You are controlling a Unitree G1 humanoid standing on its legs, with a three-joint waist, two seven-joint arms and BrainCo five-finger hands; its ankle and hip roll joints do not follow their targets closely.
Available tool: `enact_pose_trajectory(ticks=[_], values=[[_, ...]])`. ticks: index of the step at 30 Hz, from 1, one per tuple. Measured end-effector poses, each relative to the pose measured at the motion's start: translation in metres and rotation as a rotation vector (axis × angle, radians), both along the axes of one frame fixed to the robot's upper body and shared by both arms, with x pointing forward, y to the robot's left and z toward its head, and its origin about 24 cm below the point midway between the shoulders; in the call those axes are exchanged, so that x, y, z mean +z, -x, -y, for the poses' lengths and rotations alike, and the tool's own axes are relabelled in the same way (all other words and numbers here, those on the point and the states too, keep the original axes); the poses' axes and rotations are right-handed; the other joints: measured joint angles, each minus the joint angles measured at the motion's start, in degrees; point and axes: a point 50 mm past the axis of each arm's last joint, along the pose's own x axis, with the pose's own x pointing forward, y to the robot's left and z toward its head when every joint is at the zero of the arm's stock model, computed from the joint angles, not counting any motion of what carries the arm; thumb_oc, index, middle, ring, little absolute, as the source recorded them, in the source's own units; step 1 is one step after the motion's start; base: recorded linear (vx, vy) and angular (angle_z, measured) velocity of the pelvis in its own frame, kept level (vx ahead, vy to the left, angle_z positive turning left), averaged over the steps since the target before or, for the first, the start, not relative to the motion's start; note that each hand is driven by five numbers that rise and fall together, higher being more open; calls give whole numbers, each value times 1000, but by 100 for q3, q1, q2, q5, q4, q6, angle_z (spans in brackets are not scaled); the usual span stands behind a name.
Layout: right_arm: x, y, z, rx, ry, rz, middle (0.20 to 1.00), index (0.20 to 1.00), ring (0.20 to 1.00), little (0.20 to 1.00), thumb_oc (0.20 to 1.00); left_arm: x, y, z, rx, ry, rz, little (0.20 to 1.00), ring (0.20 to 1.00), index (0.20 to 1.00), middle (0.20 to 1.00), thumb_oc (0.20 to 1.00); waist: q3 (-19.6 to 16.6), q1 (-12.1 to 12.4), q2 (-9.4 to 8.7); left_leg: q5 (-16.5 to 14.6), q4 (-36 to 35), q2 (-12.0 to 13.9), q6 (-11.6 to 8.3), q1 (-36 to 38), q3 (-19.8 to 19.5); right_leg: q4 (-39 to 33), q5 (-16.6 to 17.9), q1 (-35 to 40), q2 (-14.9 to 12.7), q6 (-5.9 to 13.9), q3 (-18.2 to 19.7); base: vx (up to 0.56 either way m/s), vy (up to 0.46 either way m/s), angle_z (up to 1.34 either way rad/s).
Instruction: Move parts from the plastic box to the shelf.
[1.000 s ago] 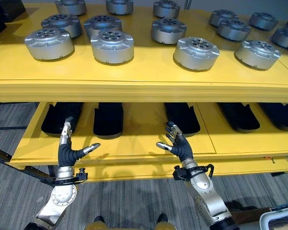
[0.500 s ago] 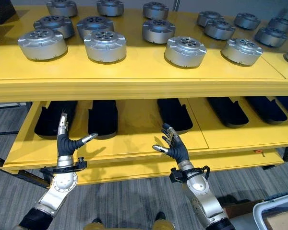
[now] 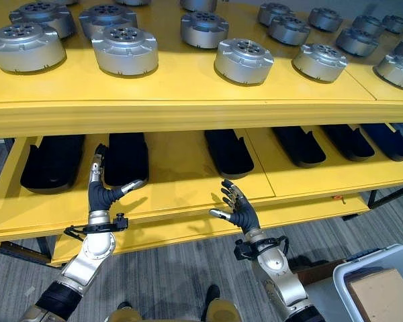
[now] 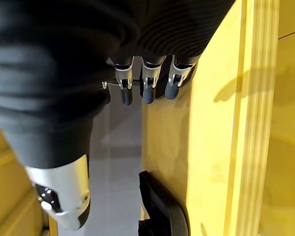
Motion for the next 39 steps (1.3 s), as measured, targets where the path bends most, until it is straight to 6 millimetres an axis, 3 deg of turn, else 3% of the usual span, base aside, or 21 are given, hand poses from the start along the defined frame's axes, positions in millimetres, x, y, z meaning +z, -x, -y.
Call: enact_pose_trajectory(ticks=[17,30,39], values=[[14,-10,-2,-39,65,103,1000,1000,1000,1000,1000,8,-7,-4,84,-16,35,1000,1000,1000,1000,1000,483,36,-150,-66,273,169,-27,-292,-9,7,65,-192,110,-86,3,-39,-20,-1],[34,-24,-7,-36,138,231,1000,1000,1000,1000,1000,25,-32,-5,183,-52,121,1000,1000,1000,1000,1000,825,-24,-113,-186,712,302,-9,-667,-46,323,26,-551,120,-160,79,-25,6,-2],[31,-24,-15,14,147,224,1000,1000,1000,1000,1000,10,-38,-11,236,-78,50,1000,1000,1000,1000,1000,834,-76,-105,-190,743,295,-2,-653,-58,403,0,-555,95,-175,81,17,11,0]])
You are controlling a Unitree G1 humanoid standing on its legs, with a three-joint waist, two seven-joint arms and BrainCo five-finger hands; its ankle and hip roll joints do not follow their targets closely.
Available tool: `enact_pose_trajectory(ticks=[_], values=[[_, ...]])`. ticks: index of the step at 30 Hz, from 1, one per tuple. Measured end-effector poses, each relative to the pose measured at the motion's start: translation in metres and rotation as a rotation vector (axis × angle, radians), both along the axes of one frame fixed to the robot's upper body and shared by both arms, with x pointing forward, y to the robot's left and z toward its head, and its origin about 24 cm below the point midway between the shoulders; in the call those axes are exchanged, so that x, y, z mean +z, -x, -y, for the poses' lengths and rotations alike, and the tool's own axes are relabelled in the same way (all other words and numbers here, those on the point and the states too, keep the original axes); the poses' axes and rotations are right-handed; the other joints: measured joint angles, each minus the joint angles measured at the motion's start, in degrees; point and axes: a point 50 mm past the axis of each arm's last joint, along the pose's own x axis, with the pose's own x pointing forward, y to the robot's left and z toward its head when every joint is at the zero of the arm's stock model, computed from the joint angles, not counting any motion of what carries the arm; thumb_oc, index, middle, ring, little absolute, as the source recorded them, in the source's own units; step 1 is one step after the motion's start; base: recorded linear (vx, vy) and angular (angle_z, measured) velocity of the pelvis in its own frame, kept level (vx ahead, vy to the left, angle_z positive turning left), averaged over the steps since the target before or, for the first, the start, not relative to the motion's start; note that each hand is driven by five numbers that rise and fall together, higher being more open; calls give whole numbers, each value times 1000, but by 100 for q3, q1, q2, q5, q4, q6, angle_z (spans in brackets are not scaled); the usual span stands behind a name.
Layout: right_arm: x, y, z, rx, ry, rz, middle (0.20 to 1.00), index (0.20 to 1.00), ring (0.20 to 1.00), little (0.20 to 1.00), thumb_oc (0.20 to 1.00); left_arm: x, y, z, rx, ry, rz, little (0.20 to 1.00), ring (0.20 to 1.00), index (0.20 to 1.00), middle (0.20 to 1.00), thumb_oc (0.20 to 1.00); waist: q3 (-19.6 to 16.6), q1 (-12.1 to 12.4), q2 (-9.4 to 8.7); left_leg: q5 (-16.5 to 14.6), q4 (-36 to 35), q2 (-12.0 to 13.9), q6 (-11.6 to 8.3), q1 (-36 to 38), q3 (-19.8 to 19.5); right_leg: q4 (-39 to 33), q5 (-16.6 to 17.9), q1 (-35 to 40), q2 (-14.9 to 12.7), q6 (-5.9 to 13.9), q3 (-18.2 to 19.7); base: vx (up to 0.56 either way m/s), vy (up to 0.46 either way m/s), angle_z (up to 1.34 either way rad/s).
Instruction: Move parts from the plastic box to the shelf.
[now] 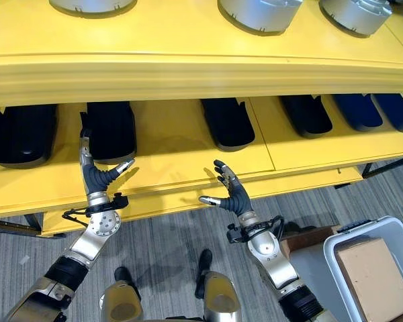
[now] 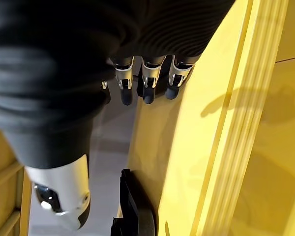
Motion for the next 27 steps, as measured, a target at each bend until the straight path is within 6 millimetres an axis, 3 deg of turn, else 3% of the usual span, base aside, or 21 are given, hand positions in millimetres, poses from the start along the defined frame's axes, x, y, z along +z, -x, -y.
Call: enact_pose_trajectory(ticks=[8,17,27], values=[[-1,0,1,-2,3,-3,1000,1000,1000,1000,1000,7,3,-14,190,41,113,1000,1000,1000,1000,1000,4,-76,20,-20,91,-3,24,-4,3,117,-22,-35,-36,-4,41,2,12,-1],[1,-2,2,0,21,4,1000,1000,1000,1000,1000,8,-2,-16,211,16,113,1000,1000,1000,1000,1000,52,-105,165,-75,295,-17,81,-234,39,302,-31,-288,-128,0,89,-17,37,-1],[2,-5,2,-8,37,6,1000,1000,1000,1000,1000,8,-15,-19,230,55,77,1000,1000,1000,1000,1000,56,-208,167,-73,344,-4,83,-367,41,405,-51,-471,-123,-18,140,-9,1,-1]])
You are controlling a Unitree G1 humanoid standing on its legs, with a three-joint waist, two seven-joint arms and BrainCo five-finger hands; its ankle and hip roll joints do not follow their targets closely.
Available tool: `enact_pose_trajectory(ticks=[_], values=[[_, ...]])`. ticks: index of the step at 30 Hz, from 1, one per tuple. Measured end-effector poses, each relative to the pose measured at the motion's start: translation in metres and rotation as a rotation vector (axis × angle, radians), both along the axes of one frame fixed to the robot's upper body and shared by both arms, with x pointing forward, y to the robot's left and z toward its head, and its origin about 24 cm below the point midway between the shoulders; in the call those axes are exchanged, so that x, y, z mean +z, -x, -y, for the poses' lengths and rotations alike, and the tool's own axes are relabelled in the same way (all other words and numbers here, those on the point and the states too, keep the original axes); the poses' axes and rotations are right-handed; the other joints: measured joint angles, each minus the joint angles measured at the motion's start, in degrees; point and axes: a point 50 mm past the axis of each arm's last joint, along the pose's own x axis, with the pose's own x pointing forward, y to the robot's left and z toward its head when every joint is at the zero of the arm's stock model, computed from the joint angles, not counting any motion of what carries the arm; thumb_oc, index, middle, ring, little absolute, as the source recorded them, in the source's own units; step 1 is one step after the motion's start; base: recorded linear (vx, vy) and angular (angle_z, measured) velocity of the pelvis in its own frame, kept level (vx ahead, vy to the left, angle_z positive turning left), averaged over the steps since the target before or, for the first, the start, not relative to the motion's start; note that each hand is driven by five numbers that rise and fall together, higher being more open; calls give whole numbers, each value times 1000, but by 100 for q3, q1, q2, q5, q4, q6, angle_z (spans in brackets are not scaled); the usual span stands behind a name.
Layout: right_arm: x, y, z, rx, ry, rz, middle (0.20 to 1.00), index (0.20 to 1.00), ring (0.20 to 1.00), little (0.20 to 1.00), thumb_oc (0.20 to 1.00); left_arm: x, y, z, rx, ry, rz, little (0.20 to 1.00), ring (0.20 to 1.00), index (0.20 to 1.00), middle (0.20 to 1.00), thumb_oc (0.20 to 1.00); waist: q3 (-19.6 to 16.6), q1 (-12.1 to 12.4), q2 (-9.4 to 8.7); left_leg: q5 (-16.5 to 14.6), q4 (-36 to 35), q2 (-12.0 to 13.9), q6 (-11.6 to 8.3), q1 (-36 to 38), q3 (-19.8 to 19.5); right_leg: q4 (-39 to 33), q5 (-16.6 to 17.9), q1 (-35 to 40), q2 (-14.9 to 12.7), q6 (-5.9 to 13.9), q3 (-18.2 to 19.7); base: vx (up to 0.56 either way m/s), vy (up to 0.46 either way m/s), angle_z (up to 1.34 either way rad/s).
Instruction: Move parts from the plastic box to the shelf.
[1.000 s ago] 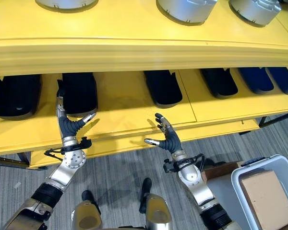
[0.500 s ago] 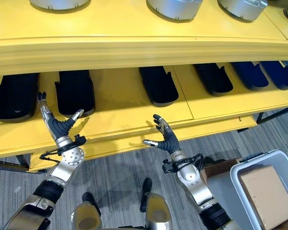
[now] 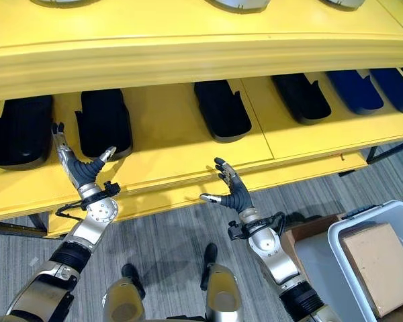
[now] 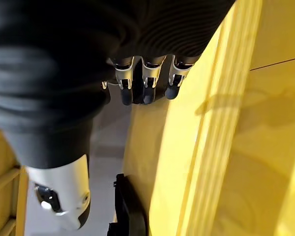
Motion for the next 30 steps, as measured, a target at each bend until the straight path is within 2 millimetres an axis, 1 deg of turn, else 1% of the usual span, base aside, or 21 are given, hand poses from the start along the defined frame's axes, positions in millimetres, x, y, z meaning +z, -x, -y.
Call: enact_pose_trajectory(ticks=[3,7,9,11,14,18,22,25,28,30], values=[[-1,-3,1,-10,8,-3,1000,1000,1000,1000,1000,-2,-2,-2,2,33,-22,1000,1000,1000,1000,1000,15,-61,-18,0,10,14,-1,-33,9,-11,11,-34,14,-6,2,-73,-11,-2],[12,-12,-3,2,7,46,1000,1000,1000,1000,1000,3,-14,-5,21,131,-33,1000,1000,1000,1000,1000,174,-61,-83,-1,55,32,-1,-110,24,44,18,-152,23,-16,57,-64,-14,-5],[17,-16,-4,0,6,66,1000,1000,1000,1000,1000,7,-18,-6,38,167,-28,1000,1000,1000,1000,1000,234,-77,-146,-4,142,77,-3,-245,14,67,26,-253,43,-29,49,-57,-73,-1],[18,-16,-4,-13,2,69,1000,1000,1000,1000,1000,10,-18,-7,76,182,-7,1000,1000,1000,1000,1000,366,-58,-259,-2,155,138,-10,-247,8,82,33,-250,94,-45,37,-46,-77,-2],[18,-16,-4,-13,1,71,1000,1000,1000,1000,1000,8,-17,-7,133,205,1,1000,1000,1000,1000,1000,432,-46,-359,-11,177,204,-32,-270,-8,80,16,-252,152,-73,9,-11,-7,0],[16,-14,-10,5,5,61,1000,1000,1000,1000,1000,8,-17,-6,144,214,3,1000,1000,1000,1000,1000,445,-66,-379,-19,176,212,-43,-302,-24,76,7,-267,162,-84,-4,-6,-5,1],[19,-17,-11,8,3,73,1000,1000,1000,1000,1000,11,-20,-7,156,241,11,1000,1000,1000,1000,1000,453,-92,-385,-20,228,212,-41,-434,-121,76,6,-308,159,-85,-66,-32,-17,8],[22,-18,-11,10,-5,80,1000,1000,1000,1000,1000,23,-26,-6,155,263,48,1000,1000,1000,1000,1000,590,-84,-424,-20,244,217,-42,-448,-119,92,5,-321,152,-84,-67,0,0,0],[22,-19,-10,8,-13,77,1000,1000,1000,1000,1000,33,-29,-9,160,248,77,1000,1000,1000,1000,1000,601,-111,-424,-29,351,261,-35,-627,-140,133,9,-466,167,-91,-70,0,0,0],[23,-19,-11,10,-13,78,1000,1000,1000,1000,1000,36,-31,-12,163,230,71,1000,1000,1000,1000,1000,607,-125,-419,-30,354,261,-34,-638,-130,164,7,-499,160,-94,-62,-2,16,-1]])
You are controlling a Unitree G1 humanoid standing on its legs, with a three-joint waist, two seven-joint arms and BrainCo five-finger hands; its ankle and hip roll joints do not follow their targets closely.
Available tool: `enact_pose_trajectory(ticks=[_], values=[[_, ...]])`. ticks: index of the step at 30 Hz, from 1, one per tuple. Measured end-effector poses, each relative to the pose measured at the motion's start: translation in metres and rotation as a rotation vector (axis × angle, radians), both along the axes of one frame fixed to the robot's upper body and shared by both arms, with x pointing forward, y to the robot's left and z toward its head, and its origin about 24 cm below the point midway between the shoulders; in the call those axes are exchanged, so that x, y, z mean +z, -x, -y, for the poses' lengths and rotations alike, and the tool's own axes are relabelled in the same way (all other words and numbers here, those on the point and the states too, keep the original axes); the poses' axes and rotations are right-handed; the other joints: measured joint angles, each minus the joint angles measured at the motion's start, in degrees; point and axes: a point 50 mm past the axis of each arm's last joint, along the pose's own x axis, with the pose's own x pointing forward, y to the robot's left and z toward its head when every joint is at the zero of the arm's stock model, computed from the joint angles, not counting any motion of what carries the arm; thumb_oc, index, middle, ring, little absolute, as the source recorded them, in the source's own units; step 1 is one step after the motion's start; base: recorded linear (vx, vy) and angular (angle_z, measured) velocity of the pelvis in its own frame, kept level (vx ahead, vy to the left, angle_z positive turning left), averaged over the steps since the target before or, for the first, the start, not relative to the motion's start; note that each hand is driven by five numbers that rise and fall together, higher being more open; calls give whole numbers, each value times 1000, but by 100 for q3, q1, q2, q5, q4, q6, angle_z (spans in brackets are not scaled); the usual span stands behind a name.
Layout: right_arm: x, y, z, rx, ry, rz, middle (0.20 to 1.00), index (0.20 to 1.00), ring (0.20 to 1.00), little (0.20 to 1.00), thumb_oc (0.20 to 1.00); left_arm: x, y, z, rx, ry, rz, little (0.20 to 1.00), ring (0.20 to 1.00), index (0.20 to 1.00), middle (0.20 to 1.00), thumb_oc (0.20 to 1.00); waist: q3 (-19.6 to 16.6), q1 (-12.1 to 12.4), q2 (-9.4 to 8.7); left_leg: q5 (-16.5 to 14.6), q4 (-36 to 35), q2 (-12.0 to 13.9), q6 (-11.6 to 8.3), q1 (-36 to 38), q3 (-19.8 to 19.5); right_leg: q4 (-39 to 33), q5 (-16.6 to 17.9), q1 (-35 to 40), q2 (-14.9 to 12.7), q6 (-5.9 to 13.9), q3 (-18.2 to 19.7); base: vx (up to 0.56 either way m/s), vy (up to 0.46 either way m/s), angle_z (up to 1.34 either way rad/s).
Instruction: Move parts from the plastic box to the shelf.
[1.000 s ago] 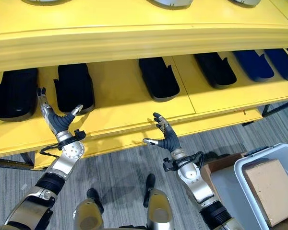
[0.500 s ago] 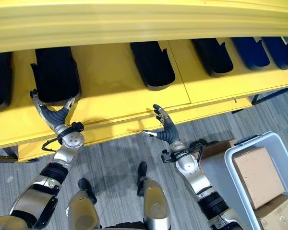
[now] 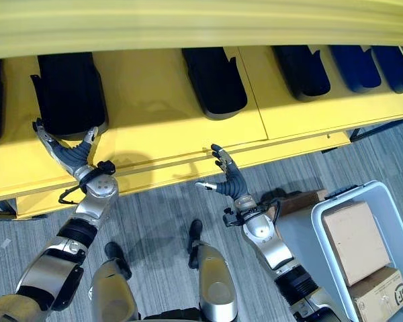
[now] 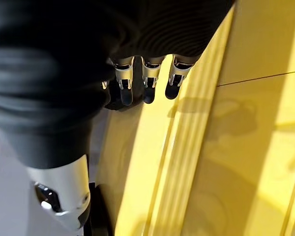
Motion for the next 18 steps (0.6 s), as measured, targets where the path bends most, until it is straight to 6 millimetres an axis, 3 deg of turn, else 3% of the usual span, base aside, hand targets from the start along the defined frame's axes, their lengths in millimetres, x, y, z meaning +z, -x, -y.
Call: enact_pose_trajectory(ticks=[10,18], values=[[9,-7,3,5,34,12,1000,1000,1000,1000,1000,13,-12,-24,-66,-105,-87,1000,1000,1000,1000,1000,168,-165,162,-25,-15,-131,48,83,152,178,-32,-122,-144,-2,160,9,81,-4],[16,-13,8,18,70,13,1000,1000,1000,1000,1000,15,-12,-35,-72,-102,-118,1000,1000,1000,1000,1000,272,-269,460,-33,-33,-269,89,98,261,262,-23,-238,-271,29,281,4,69,-3]])
